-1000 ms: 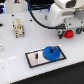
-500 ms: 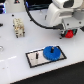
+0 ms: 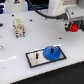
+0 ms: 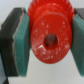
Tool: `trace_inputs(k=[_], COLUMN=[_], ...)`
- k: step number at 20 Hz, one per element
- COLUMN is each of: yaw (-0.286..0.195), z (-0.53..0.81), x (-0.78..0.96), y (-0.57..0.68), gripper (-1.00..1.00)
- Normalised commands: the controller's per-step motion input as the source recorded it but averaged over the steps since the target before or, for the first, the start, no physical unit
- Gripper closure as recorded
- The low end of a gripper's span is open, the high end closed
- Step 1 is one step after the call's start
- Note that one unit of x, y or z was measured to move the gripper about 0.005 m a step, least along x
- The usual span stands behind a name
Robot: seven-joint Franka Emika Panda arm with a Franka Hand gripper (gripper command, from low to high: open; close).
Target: Insert the blue gear onto the right peg, followed by the red gear
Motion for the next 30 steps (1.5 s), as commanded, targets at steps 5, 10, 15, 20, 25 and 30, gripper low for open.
trace_inputs(k=[5,10,15,20,25,30], yaw=[0.000,0.000,0.000,0.000,0.000,0.000], z=[0.52,0.48,0.45,0.28,0.13,0.06], x=[0.49,0.51,0.55,0.67,0.74,0.67], y=[-0.40,-0.46,-0.38,-0.32,-0.27,-0.22], gripper=[1.00,1.00,1.00,1.00,1.00,1.00])
